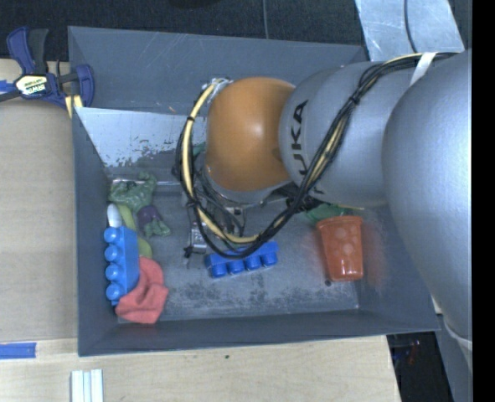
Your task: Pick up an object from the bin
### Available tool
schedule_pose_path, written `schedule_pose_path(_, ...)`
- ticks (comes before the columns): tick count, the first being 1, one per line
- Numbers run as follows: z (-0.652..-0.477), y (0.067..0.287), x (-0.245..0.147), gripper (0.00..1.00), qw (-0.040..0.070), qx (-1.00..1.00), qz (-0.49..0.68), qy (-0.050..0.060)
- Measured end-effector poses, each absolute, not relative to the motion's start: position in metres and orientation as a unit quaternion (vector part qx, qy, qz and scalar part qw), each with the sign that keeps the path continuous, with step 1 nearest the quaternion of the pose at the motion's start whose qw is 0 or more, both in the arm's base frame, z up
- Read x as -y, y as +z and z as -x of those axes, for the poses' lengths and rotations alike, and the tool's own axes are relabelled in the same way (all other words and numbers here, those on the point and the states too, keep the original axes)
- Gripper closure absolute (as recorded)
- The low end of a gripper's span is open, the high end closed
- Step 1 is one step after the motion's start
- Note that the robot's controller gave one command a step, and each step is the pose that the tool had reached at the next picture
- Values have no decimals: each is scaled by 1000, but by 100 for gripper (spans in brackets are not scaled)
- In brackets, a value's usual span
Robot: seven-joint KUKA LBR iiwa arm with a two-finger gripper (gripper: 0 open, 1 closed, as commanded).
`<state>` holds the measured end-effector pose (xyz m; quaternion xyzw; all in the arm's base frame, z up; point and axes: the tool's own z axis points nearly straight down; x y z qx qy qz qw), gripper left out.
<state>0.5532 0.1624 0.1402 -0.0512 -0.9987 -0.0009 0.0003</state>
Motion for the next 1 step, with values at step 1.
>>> schedule_pose_path(1, -551, 163, -146, 0, -1, 999, 39, 1)
